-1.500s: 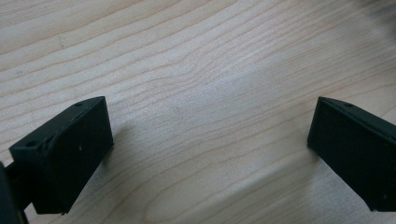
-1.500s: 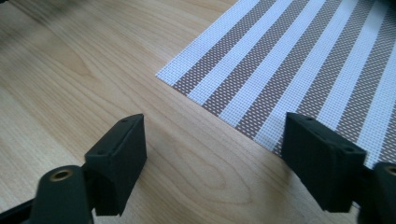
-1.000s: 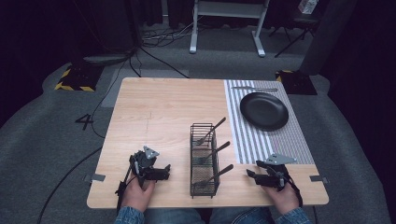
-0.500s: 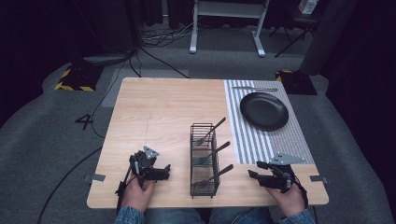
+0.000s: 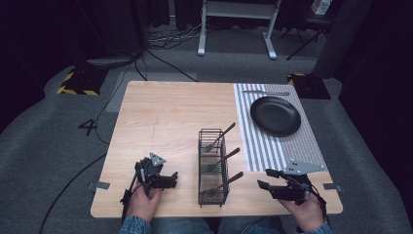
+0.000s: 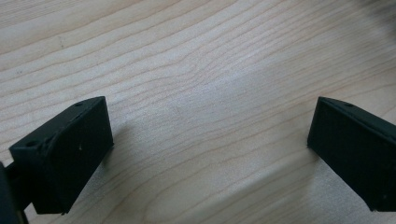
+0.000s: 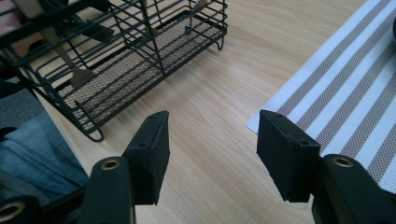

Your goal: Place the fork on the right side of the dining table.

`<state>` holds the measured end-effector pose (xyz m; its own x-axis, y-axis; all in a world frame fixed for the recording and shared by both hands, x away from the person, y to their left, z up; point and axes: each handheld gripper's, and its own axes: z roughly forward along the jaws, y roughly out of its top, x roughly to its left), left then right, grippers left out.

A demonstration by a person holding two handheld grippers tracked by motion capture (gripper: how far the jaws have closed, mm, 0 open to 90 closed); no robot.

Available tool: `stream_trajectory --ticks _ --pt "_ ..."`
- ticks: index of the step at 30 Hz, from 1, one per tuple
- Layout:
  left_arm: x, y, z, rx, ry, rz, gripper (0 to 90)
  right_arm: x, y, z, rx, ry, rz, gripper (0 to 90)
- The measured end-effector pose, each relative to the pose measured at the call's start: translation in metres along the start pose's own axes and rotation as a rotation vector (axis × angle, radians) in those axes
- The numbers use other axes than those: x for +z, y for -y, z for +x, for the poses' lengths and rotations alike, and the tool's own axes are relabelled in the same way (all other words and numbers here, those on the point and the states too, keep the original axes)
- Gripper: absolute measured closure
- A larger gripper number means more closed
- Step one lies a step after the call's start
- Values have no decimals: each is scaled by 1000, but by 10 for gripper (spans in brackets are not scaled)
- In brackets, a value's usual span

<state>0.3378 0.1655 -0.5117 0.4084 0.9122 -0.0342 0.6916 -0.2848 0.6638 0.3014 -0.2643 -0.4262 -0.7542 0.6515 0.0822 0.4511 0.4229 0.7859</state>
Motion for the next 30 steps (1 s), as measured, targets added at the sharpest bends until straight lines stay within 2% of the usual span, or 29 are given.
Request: stream_trajectory --ticks 13,30 --pt "0 0 0 1 0 1 2 -16 -24 21 -40 -48 -21 444" --pt "0 0 0 1 0 1 2 -21 -54 42 -85 -130 -32 472"
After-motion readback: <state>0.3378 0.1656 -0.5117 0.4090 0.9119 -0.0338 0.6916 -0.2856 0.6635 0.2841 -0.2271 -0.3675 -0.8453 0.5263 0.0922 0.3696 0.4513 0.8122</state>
